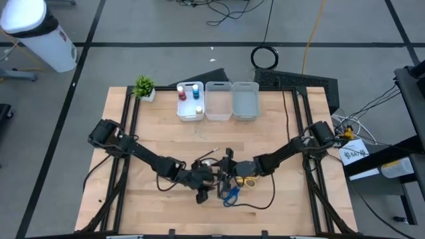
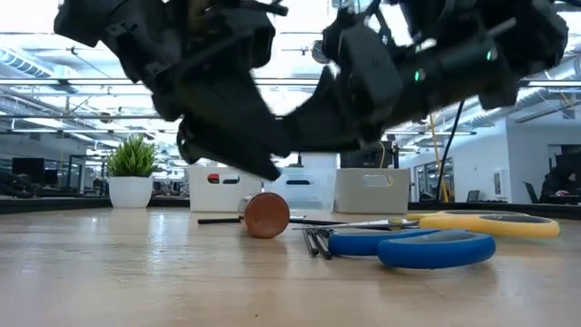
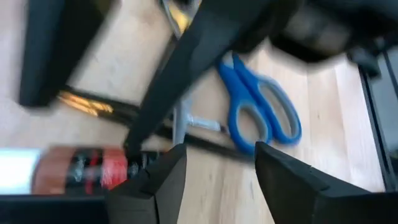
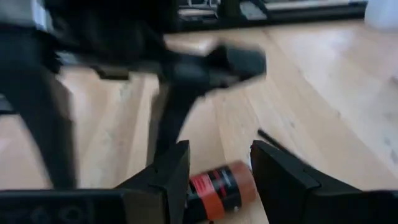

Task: Pick & Place Paint Supplies
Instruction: Put the brown paint bottle into the white bin

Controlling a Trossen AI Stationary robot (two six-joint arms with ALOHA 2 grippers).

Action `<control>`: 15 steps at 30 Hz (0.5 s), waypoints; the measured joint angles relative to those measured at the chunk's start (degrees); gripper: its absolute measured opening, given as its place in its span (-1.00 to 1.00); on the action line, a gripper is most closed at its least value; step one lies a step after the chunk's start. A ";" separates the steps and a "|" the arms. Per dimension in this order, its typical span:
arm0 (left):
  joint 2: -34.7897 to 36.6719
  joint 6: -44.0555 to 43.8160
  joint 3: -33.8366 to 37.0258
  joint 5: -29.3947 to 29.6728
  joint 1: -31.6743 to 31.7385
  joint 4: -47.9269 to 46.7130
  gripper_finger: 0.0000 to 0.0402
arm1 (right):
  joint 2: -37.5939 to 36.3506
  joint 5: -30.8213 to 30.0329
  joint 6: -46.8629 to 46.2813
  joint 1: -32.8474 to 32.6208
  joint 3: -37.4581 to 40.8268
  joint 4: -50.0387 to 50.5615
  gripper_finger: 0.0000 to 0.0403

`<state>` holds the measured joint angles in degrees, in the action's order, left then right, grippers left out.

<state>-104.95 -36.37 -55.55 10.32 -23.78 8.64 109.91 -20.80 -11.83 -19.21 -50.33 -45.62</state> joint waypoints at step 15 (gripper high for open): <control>-1.99 3.26 -0.01 1.44 -1.94 -3.97 -0.37 | -4.52 -0.05 3.99 -2.29 0.02 4.36 -0.23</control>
<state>-106.93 -33.11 -55.56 11.76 -25.73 4.67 105.38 -20.85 -7.84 -21.50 -50.30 -41.27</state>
